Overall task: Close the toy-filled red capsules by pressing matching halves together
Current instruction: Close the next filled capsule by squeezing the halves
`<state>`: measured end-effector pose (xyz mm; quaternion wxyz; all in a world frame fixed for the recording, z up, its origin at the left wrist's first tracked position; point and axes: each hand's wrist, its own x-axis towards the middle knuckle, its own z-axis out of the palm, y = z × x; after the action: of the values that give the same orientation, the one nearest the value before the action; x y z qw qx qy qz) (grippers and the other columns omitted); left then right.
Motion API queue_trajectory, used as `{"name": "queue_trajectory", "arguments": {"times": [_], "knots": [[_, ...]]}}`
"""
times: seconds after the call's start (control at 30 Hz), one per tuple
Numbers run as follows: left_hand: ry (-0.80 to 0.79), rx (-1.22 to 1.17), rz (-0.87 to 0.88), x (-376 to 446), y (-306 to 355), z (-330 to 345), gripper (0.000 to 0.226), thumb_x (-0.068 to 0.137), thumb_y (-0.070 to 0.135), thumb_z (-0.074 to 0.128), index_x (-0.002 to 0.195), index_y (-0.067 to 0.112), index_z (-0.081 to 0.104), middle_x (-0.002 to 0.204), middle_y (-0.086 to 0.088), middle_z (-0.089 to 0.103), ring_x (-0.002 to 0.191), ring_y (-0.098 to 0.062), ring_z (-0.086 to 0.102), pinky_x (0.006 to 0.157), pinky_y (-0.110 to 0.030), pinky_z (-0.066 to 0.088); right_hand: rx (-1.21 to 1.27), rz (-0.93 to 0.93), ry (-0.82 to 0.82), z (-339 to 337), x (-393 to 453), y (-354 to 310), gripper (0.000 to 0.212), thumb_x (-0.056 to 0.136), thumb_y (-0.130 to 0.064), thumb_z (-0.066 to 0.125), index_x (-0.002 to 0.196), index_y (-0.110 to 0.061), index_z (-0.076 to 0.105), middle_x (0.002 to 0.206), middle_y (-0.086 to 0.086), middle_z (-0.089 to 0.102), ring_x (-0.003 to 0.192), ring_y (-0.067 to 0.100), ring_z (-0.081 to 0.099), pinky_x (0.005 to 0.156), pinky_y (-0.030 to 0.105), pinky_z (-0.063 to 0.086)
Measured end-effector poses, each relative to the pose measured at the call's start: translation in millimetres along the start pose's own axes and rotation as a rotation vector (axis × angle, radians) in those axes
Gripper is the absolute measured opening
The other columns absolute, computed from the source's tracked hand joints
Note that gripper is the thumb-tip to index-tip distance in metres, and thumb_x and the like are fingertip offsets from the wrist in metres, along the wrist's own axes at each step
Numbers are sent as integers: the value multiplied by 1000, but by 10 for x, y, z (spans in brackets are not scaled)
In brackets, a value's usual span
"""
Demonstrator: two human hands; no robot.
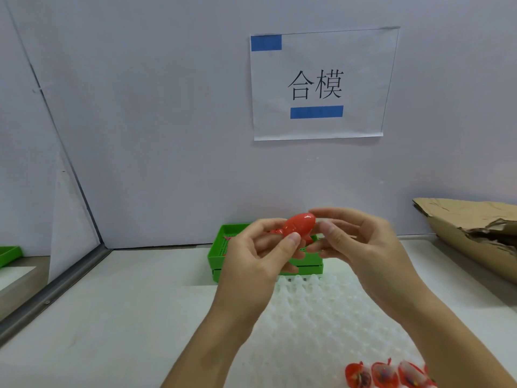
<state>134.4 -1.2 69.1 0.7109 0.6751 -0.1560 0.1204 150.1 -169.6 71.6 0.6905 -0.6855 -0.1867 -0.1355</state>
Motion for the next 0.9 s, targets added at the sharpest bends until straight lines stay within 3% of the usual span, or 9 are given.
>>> {"name": "queue_trajectory", "arguments": {"times": [0.1,0.23,0.33,0.47,0.53,0.67,0.73,0.83,0.9], "knots": [[-32,-94,-43,9,-26,12,45,72,32,71,111,12,66,94,-9,77,88,-24,74,74,-29,57,-134,-128,7,21,-20,-19,29,87,-16,71,113,-28,72,101,-7,77,94,14,74,84,30,60],[-54,-256,-113,11,-23,27,41,73,22,72,107,0,65,92,-19,75,88,-29,74,73,-28,59,-238,-225,-106,29,-48,-13,56,80,-2,80,127,-27,65,107,-13,76,101,8,72,88,23,57],[-82,-290,-165,11,-23,31,36,74,17,71,101,-6,62,95,-26,73,92,-34,73,81,-37,60,-438,-292,-107,42,-55,1,68,72,-13,88,134,-24,62,107,-17,73,97,1,71,86,18,56],[-94,-218,-182,2,-23,52,32,72,23,73,90,-2,65,84,-23,74,77,-26,73,72,-32,59,-600,-386,-26,57,-59,33,52,74,-10,86,123,-19,70,98,-17,72,87,-2,68,80,16,56],[-102,-111,-156,-2,-26,47,37,71,29,76,94,2,66,84,-16,76,78,-25,74,71,-31,59,-577,-398,-25,42,-56,50,44,76,-4,84,116,-18,72,94,-15,73,85,1,69,78,17,57],[-97,183,70,-5,-71,-16,52,69,35,86,114,31,61,100,3,74,99,-14,69,83,-34,58,-412,-322,-58,35,-30,37,44,75,8,80,108,-21,75,91,-7,73,87,17,72,78,28,59],[-133,277,248,-19,-103,-11,59,72,28,86,123,41,60,108,9,68,109,-14,64,87,-35,58,-258,-266,-69,33,-32,-12,45,71,2,85,102,-29,76,94,-4,74,90,21,73,79,30,60],[-54,506,543,-13,-172,15,62,76,22,83,132,35,60,114,15,57,109,-15,60,89,-33,55,-3,-132,-90,-18,-36,-106,38,62,-19,84,97,-31,79,96,1,78,92,22,75,76,28,61],[6,627,685,4,-162,-5,53,83,23,75,134,31,60,125,11,53,115,-13,56,93,-31,52,55,-70,-209,-37,-44,-155,34,66,-14,83,98,-26,80,93,4,79,89,21,76,72,23,60]]}}
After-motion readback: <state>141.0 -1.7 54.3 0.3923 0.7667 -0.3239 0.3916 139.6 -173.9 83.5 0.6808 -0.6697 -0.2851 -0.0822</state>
